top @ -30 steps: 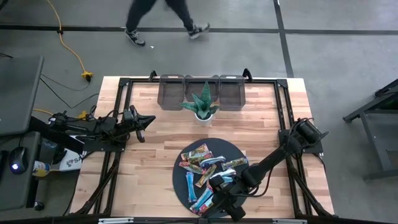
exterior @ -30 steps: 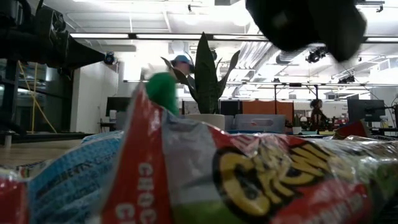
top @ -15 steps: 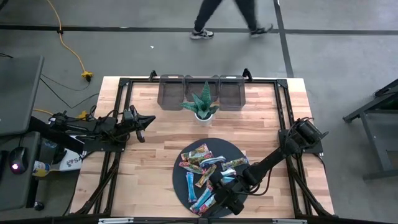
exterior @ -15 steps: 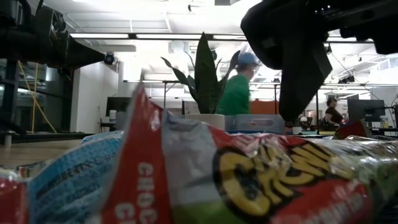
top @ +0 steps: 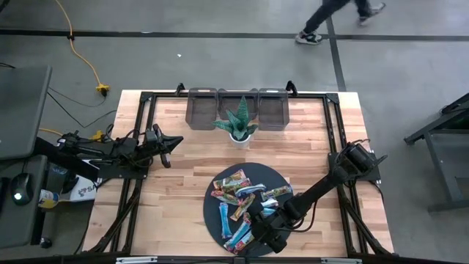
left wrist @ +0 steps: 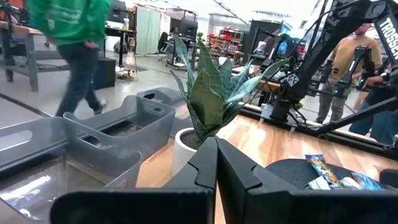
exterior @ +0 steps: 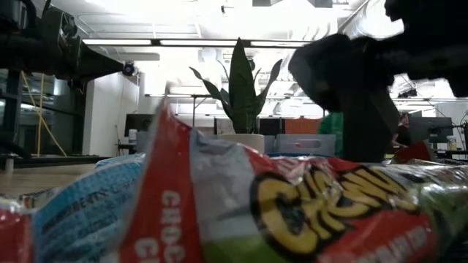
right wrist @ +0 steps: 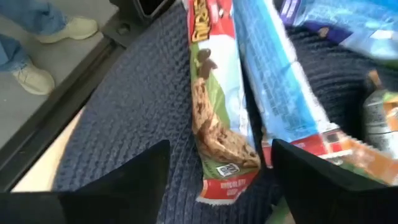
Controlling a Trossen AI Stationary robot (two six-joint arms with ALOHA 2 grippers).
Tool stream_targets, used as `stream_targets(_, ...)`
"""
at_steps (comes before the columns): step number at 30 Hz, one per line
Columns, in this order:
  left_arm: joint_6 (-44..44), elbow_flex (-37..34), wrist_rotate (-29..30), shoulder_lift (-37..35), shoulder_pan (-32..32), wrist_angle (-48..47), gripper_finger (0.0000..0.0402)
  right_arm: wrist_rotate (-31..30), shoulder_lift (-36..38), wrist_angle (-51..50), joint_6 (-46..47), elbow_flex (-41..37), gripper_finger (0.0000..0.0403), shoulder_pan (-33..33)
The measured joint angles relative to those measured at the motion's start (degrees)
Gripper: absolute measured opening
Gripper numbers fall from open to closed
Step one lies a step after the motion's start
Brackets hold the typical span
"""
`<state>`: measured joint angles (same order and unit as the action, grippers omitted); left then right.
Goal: Pick and place Granola Bars by type
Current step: Put the red granola bar into the middle black bin
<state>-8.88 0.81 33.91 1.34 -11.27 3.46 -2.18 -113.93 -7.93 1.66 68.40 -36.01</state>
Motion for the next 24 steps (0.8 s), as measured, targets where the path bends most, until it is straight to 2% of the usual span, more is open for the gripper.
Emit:
stream_targets(14, 0.0, 0.0, -0.3, 0.0, 0.0, 0.0, 0.0001, 1.0, -1.6, 0.5, 7.5, 0.1, 0.0259, 0.0)
stream_targets(24, 0.0, 0.0, -0.3, 0.0, 0.0, 0.0, 0.0001, 2.5, -1.6, 0.8, 10.3, 0.1, 0.0214, 0.1)
